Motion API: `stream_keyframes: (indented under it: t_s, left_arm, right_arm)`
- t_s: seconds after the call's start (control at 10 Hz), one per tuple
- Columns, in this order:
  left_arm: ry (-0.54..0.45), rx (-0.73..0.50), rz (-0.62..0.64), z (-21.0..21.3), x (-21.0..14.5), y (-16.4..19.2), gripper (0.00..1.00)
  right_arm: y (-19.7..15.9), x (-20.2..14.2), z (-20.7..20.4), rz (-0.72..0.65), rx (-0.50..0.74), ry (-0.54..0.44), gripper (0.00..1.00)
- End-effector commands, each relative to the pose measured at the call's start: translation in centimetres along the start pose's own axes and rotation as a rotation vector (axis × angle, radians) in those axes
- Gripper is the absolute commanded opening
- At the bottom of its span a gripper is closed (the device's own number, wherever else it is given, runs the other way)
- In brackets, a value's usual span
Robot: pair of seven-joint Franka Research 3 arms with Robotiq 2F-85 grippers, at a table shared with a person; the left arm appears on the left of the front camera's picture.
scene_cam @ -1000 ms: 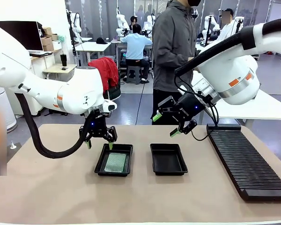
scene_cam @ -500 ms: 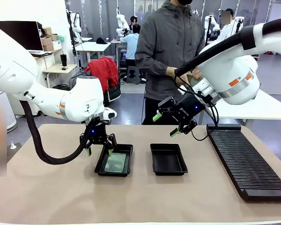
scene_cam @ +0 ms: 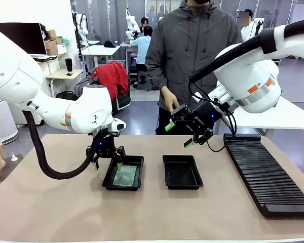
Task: Inspect and transfer BCBs to ESD trays.
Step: Pick up the ESD tray and place it on the left side of the table.
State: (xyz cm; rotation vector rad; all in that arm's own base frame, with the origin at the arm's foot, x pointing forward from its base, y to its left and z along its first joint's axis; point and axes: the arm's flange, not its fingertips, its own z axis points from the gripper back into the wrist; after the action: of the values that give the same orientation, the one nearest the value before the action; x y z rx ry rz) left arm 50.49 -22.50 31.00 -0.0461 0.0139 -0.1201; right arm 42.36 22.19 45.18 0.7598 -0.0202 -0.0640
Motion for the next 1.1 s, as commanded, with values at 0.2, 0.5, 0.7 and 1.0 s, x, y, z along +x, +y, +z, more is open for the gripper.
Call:
stream_keyframes:
  t_s: [0.2, 0.5, 0.7, 1.0]
  left_arm:
    - [-0.001, 0.0, -0.001, 0.08, -0.01, -0.03, 1.0]
    - [-0.013, -0.013, 0.005, -0.07, 0.03, -0.11, 0.94]
    - [-0.015, -0.023, 0.008, -0.02, 0.17, 0.06, 0.84]
    - [-0.017, -0.03, 0.008, -0.01, 0.2, 0.18, 0.7]
  right_arm:
    - [0.14, 0.11, 0.08, -0.007, -0.015, -0.001, 1.0]
    - [0.14, 0.11, 0.08, -0.007, -0.015, -0.001, 1.0]
    - [0.14, 0.11, 0.08, -0.007, -0.015, -0.001, 1.0]
    - [0.14, 0.11, 0.08, -0.007, -0.015, -0.001, 1.0]
